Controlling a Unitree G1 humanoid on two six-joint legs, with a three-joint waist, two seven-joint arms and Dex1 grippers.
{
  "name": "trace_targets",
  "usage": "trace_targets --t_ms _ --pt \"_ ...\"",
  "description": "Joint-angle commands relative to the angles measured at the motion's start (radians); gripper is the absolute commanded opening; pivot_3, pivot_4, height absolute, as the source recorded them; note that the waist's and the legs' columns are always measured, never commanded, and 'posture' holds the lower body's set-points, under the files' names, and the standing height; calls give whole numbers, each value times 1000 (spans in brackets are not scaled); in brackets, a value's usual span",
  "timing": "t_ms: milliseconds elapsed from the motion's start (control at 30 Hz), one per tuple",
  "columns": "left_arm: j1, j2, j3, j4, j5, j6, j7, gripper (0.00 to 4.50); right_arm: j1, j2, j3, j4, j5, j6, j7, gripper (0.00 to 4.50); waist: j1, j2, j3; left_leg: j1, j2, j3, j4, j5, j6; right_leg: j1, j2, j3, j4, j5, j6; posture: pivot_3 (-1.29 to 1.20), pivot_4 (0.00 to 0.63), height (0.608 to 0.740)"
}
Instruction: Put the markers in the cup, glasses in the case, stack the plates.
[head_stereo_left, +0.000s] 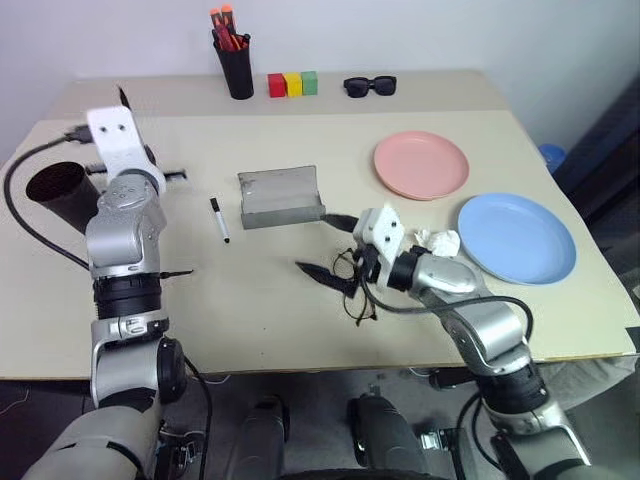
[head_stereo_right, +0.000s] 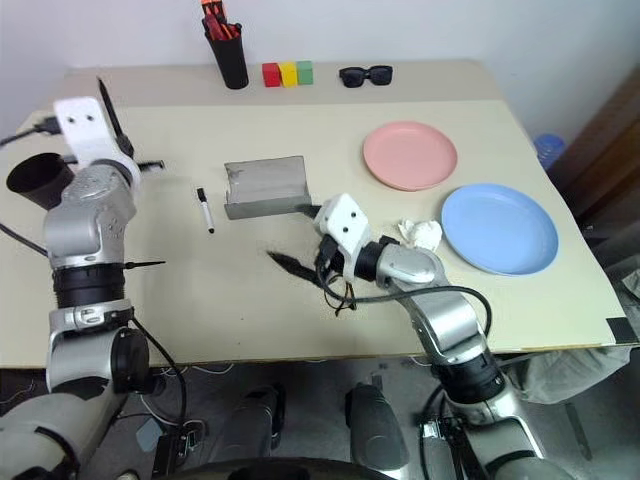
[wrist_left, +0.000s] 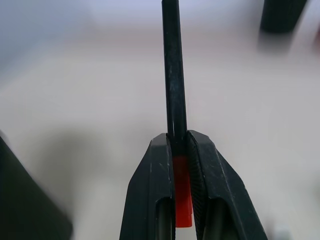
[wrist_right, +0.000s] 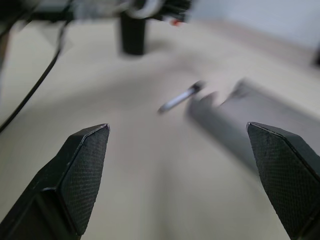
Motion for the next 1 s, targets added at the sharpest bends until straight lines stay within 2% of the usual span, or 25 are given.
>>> trace_targets --t_ms 33,300,600,1000 --pt "57 45 19 -80 123 -170 108 43 -62 55 -46 9 8 -116 -34 4500 2 0 0 0 0 0 0 0 0 0 0 0 0 0 0 0 150 740" --pt "145 116 64 -33 208 -286 189 43 -106 124 -31 43 44 -148 -19 4500 9 -2 -1 0 -1 0 0 0 0 0 0 0 0 0 0 0 150 740" --pt "149 86 130 107 142 -419 202 43 -89 138 -6 28 52 -136 -11 4500 5 -2 -1 0 0 -1 0 0 0 0 0 0 1 0 0 0 150 740" --pt "137 91 118 223 116 -438 203 43 -72 123 -8 7 56 -126 -14 4500 4 -2 -1 0 0 -1 0 0 0 0 0 -1 1 0 0 0 150 740"
